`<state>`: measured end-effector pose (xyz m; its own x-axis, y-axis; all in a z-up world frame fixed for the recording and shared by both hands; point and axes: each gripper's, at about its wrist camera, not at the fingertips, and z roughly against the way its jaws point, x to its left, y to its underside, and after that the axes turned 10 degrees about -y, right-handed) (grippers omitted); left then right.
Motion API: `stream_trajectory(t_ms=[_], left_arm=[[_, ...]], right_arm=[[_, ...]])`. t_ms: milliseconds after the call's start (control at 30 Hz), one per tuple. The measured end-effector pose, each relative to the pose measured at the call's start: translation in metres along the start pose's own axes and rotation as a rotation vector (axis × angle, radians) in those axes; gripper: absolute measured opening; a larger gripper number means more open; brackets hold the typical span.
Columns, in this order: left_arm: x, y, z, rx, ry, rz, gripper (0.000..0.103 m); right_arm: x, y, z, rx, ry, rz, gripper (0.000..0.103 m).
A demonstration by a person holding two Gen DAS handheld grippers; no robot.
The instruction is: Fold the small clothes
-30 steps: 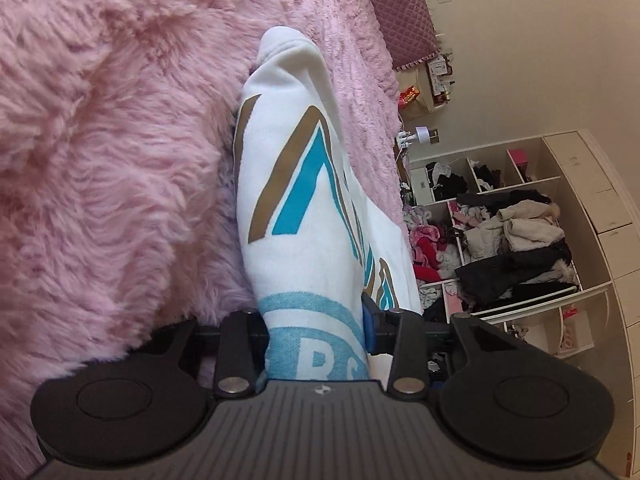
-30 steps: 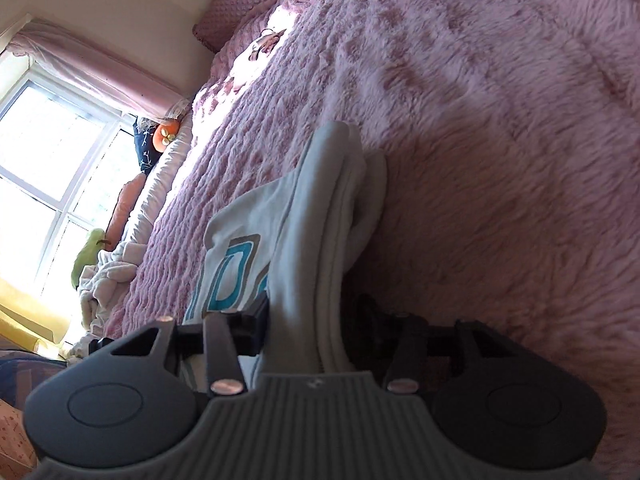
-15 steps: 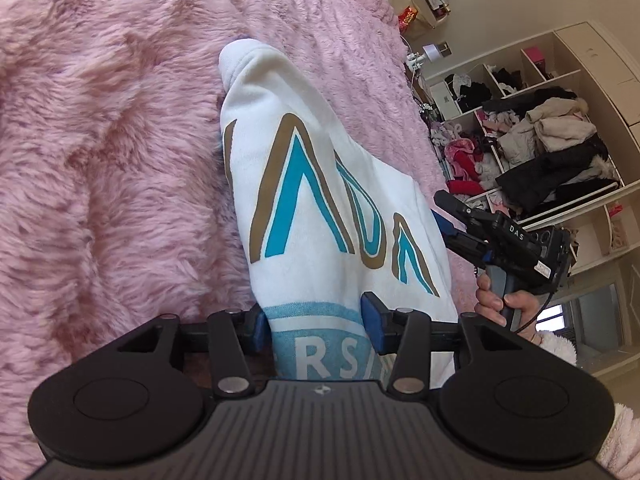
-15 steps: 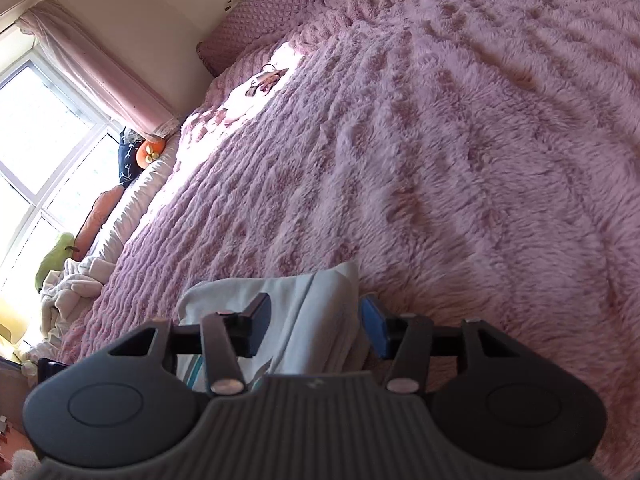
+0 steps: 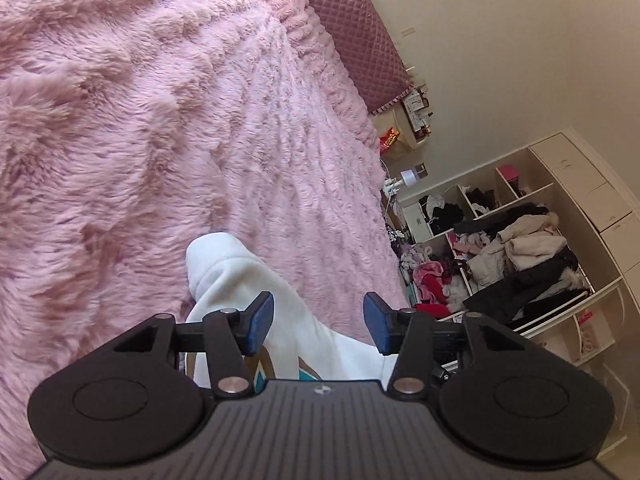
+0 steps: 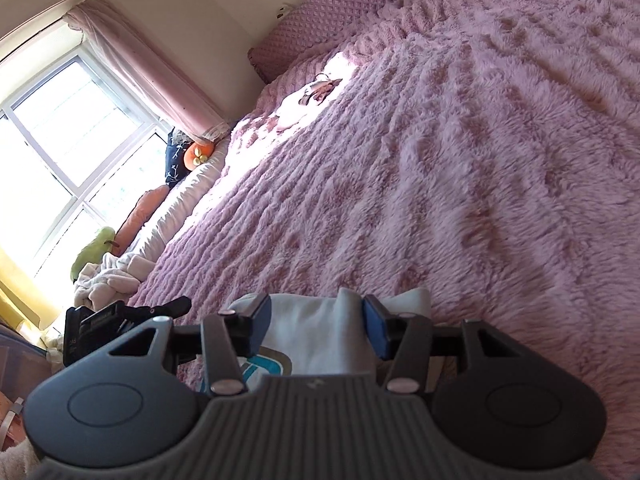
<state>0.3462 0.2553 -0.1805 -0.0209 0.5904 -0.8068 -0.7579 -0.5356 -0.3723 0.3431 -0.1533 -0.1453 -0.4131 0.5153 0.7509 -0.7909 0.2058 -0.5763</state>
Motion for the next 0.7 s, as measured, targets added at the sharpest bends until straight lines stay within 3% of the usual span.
stream_trajectory(t_ms=[100,233,333,400,467,567,667,700], left_arm=[[0.008,-0.002,-0.017,0.010,-0.049,0.029,0.056],[0.025,-0.003,-0.029,0.017,-0.060,0.067,0.056],[0.029,-0.003,-0.034,0.021,-0.073,0.062,0.053],[0.032,-0.001,-0.035,0.021,-0.094,0.063,0.044],[0.034,0.000,-0.037,0.014,-0.127,0.070,0.035],[0.031,0.002,-0.037,0.018,-0.169,0.057,0.032],[0.014,0.002,-0.022,-0.007,-0.183,0.042,0.033],[0.005,0.004,-0.012,-0.032,-0.173,0.024,0.036]], right_arm=[[-0.003,-0.002,0.015,-0.074,-0.135,-0.023,0.048],[-0.002,-0.001,0.008,0.034,-0.231,-0.011,0.048],[-0.005,0.004,-0.004,0.094,-0.133,0.025,0.048],[-0.020,0.008,-0.010,0.104,-0.058,0.011,0.042],[-0.042,0.014,-0.015,0.103,-0.039,-0.042,0.036],[-0.061,0.020,-0.015,0.079,-0.041,-0.107,0.027],[-0.055,0.018,-0.010,0.059,-0.042,-0.153,0.035],[-0.047,0.016,-0.005,0.053,-0.035,-0.146,0.045]])
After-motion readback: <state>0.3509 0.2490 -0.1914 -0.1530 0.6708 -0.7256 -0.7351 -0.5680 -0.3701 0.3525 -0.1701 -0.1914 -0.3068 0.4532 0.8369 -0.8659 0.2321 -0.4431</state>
